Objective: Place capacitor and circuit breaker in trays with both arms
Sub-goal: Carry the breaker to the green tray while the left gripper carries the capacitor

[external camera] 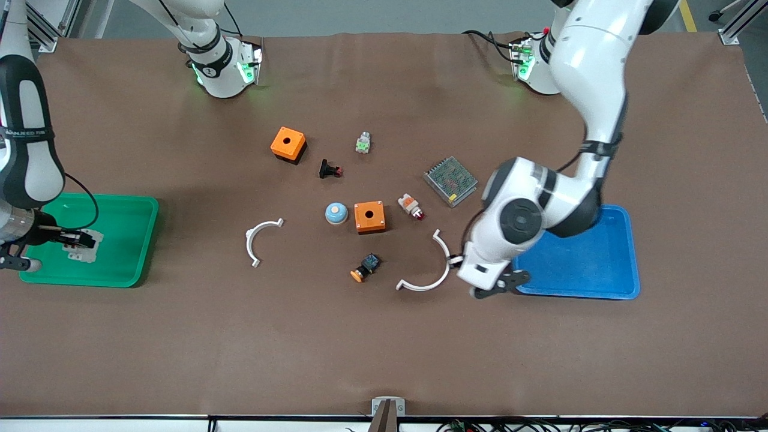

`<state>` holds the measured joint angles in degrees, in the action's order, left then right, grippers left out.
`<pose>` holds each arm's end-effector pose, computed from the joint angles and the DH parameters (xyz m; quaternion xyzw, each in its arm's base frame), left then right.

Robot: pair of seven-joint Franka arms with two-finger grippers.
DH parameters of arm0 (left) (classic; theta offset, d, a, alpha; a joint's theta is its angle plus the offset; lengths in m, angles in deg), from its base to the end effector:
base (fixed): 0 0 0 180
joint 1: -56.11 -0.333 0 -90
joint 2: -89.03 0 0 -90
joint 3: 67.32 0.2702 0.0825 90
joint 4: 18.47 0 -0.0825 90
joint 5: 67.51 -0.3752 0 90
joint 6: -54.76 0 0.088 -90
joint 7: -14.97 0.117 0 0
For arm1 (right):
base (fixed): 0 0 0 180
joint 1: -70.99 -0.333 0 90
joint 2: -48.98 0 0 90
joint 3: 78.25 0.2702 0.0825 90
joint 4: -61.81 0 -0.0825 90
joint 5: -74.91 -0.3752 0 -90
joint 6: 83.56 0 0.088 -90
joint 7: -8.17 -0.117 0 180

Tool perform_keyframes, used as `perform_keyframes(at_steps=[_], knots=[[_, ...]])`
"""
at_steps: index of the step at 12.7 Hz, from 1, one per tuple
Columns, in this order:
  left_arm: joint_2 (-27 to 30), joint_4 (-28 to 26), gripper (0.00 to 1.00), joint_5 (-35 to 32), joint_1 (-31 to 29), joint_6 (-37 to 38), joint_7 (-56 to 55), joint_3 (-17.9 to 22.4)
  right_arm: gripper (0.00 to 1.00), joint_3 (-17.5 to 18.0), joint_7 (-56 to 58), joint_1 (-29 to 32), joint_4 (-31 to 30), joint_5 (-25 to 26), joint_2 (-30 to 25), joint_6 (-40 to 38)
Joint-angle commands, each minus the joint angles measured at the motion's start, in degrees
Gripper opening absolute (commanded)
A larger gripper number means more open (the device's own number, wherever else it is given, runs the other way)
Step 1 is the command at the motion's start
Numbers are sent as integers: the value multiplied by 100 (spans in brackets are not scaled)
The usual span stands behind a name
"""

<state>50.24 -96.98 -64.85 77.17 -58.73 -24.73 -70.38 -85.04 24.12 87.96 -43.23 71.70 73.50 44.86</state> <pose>0.6262 -0.2775 0.2713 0.9873 0.1505 -0.0479 0.0148 0.5646 -0.2435 0.2522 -0.9967 0.0806 0.0086 0.0002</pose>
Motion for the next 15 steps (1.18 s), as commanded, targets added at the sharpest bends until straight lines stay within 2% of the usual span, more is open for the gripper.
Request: perform_keyframes(at_steps=[1,3,7,8,9,10,13,15], knots=[[519,-646,30,86,-513,353,768,-37,0,152,442,367,-534,93,17,821],[767,-1103,30,-28,-882,363,1357,-19,1,161,635,525,-571,93,271,1140],[785,-1482,30,-486,-1489,110,2000,-28,2,161,917,614,-527,84,527,1456],[794,-1596,30,-512,-1508,-57,2097,-10,9,161,987,623,-518,75,580,1501],[794,-1710,30,-530,-1569,-215,2159,-2,47,161,997,631,-501,84,589,1484],[803,-1859,30,-565,-1726,-434,2238,-10,99,161,988,632,-466,84,589,1431],[838,-2352,30,-740,-1754,-1068,2256,-1,100,161,971,640,-404,84,510,1143],[838,-2545,30,-820,-1859,-1358,2256,-10,100,196,944,570,50,84,326,267]])
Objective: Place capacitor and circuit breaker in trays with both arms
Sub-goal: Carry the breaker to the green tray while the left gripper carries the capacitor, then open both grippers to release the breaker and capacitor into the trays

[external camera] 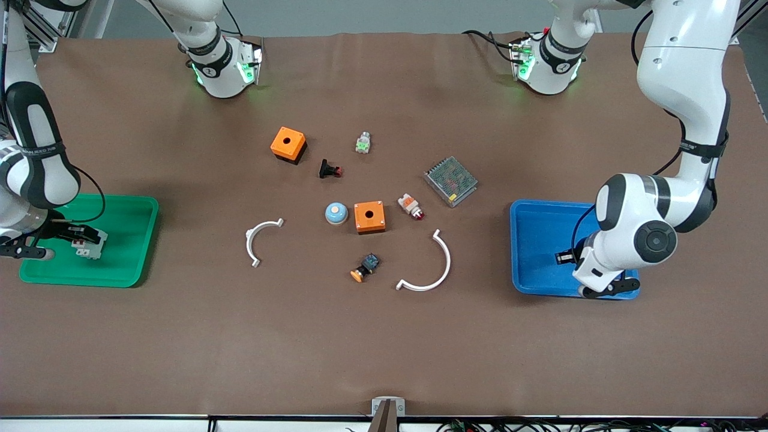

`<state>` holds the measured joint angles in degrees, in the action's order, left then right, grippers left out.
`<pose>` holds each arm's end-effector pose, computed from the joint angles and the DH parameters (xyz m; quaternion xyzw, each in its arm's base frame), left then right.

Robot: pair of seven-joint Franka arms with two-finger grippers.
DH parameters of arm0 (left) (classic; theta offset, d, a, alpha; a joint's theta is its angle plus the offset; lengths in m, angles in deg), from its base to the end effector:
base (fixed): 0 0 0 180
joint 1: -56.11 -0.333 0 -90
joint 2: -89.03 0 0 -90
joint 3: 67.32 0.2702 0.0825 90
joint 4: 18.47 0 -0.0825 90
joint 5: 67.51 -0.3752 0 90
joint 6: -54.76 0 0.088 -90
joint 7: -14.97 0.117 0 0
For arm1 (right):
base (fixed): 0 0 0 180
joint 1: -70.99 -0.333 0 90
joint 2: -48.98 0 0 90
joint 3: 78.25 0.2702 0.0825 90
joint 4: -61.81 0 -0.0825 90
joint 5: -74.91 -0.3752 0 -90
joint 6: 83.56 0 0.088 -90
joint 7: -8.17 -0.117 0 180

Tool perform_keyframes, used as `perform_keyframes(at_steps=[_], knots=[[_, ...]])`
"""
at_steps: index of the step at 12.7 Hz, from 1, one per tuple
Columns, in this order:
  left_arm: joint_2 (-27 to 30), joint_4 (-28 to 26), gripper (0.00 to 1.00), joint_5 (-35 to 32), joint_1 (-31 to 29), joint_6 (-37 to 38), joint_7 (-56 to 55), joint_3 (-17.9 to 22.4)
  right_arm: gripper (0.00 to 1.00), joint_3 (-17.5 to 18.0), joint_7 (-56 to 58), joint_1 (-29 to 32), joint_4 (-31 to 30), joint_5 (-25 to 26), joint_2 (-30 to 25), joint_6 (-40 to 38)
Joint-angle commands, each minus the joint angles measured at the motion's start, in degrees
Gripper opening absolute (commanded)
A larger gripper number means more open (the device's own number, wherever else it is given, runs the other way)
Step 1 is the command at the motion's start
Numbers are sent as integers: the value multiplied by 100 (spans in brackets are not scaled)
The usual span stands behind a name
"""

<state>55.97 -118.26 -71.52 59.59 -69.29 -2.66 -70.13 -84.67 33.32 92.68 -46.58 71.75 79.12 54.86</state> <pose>0.6137 -0.0632 0.1911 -0.9938 -0.0798 0.0716 0.0293 0.5348 -0.2841 0.1834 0.9992 -0.0389 -0.0034 0.0092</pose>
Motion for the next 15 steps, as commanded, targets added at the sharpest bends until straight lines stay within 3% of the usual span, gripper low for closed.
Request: perform_keyframes(at_steps=[1,4,7,9,15], knots=[[264,-574,30,-153,-102,-530,49,-26,100,168,-2,-15,711,79,-306,-1260],[264,-1014,30,-153,-164,-1295,58,-26,100,159,-491,-516,1494,79,-394,-2475],[264,-1130,33,-153,-199,-1376,93,-26,100,150,-1668,-1254,1619,105,-675,-3039],[334,-1121,100,-153,-199,-1323,234,-35,100,142,-1953,-1632,1611,114,-886,-3355],[1922,-1121,100,-92,-199,414,427,-79,100,168,-1997,-2169,1558,281,-1861,-4287]])
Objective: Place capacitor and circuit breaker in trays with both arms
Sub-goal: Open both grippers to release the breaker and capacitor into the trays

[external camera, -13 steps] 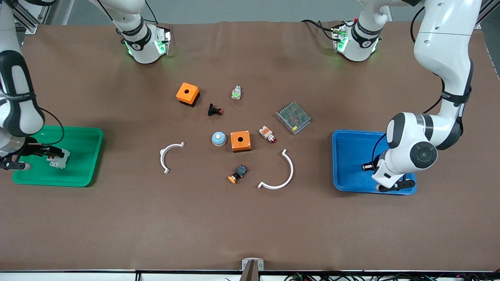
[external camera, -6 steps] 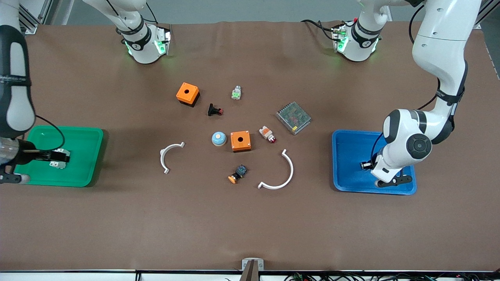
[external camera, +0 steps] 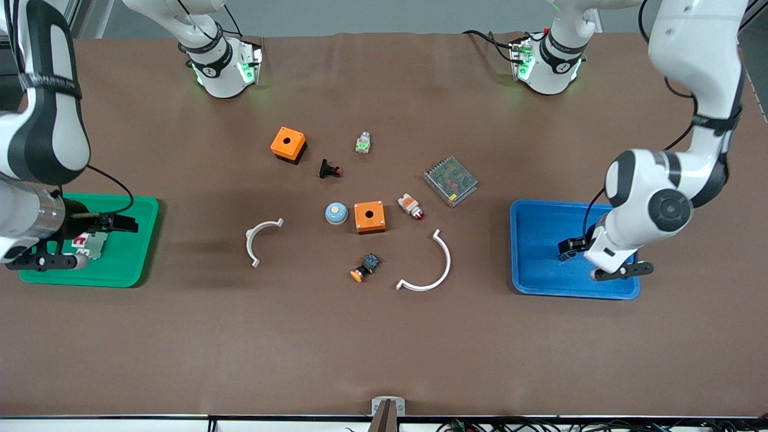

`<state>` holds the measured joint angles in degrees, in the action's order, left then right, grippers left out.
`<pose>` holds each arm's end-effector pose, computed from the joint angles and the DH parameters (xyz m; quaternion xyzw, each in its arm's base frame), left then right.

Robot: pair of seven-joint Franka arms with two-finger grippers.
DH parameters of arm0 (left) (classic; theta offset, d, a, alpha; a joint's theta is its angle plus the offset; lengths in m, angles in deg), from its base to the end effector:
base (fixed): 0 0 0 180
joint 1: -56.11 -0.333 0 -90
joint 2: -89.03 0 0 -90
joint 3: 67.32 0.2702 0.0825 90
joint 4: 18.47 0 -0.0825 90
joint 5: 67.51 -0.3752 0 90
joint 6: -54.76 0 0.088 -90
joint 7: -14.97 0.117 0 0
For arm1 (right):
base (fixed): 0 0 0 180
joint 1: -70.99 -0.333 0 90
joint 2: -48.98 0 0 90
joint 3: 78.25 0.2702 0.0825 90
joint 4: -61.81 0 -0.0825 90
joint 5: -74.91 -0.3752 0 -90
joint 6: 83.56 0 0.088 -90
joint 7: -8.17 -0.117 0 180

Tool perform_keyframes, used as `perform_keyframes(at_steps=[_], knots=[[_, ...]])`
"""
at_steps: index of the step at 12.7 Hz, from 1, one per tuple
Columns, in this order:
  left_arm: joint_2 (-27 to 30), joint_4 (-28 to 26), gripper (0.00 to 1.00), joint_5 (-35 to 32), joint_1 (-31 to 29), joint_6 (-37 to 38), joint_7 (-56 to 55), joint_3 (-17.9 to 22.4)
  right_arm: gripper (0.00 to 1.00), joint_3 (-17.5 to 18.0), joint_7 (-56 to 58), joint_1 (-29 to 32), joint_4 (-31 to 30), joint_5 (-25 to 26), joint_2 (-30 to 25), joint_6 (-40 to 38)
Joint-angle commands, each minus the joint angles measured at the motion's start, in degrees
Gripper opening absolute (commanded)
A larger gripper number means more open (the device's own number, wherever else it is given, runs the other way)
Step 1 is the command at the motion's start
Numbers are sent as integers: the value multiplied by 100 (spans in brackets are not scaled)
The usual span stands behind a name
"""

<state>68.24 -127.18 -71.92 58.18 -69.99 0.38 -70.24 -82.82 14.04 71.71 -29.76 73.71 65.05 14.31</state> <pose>0.5913 -0.0475 0.2577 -0.9970 -0.0617 0.0368 0.0282 0.6014 -0.0500 0.4050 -0.9964 -0.0033 0.0844 0.0073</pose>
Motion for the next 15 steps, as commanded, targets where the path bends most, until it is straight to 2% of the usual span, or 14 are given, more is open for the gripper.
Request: perform_keyframes(at_steps=[1,4,6,8,11,15], knots=[[969,-229,100,-34,-57,739,123,-77,100,-26,-77,-124,-116,94,-587,-356],[1769,-221,100,10,-57,1407,237,-86,100,-26,-77,-125,-124,77,-939,-541],[2270,-160,100,500,-74,1716,447,-34,100,-26,-68,-116,-116,85,-922,-577],[2596,129,100,573,-75,2189,536,-16,100,-44,-60,-72,-98,85,-913,-585],[2580,981,100,581,-75,2981,606,-16,100,-53,-42,-20,-54,85,-905,-603],[2528,1395,100,581,-249,3088,1114,-7,100,-53,-51,-19,560,33,-861,-919]])
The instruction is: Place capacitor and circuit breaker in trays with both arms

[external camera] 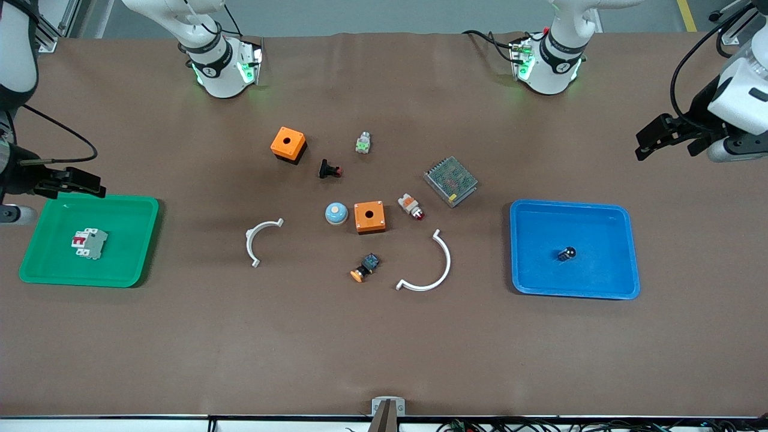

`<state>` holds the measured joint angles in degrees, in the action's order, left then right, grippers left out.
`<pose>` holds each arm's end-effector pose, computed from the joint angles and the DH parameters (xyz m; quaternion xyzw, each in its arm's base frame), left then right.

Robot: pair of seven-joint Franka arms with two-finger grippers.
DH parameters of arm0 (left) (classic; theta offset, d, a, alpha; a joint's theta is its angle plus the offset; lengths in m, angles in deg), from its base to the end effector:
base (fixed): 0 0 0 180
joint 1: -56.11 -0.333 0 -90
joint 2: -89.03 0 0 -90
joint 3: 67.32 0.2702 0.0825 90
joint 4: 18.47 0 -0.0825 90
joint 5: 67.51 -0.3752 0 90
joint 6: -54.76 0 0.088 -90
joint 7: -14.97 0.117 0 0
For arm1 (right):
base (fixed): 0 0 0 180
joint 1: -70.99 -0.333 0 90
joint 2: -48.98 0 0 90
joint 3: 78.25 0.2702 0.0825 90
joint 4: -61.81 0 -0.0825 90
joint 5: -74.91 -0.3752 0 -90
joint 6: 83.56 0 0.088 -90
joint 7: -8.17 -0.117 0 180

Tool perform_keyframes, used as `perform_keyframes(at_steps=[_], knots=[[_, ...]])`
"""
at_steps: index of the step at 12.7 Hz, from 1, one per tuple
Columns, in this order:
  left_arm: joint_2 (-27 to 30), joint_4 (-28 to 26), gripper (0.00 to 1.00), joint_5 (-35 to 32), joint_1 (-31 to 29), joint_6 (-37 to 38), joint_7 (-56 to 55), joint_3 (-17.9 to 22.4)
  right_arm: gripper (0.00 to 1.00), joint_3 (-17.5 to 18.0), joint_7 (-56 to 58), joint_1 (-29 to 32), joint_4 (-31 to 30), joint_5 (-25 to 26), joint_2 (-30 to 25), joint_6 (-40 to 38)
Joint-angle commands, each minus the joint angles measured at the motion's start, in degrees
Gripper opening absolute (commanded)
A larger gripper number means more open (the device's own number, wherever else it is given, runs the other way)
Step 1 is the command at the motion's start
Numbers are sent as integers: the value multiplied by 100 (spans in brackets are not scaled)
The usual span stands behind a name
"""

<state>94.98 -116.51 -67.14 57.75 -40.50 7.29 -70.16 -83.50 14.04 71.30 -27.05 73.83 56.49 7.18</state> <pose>0.5246 -0.0429 0.5670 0.9992 0.0282 0.0274 0.0036 0.5729 -0.0510 0.5057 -0.9988 -0.0022 0.0483 0.0083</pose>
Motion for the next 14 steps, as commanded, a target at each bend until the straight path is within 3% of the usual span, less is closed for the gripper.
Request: perform_keyframes(at_steps=[1,6,10,14], knots=[[-313,573,100,112,-234,166,425,-23,100,16,-51,-5,290,20,-4,-224],[-542,883,100,60,-208,210,382,-23,100,-2,-42,21,211,91,-355,-891],[-640,1015,100,77,-217,210,364,-23,100,-2,-42,196,-359,73,-909,-656],[-640,997,100,69,-217,210,346,-23,100,16,2,180,-405,73,-1112,-655]])
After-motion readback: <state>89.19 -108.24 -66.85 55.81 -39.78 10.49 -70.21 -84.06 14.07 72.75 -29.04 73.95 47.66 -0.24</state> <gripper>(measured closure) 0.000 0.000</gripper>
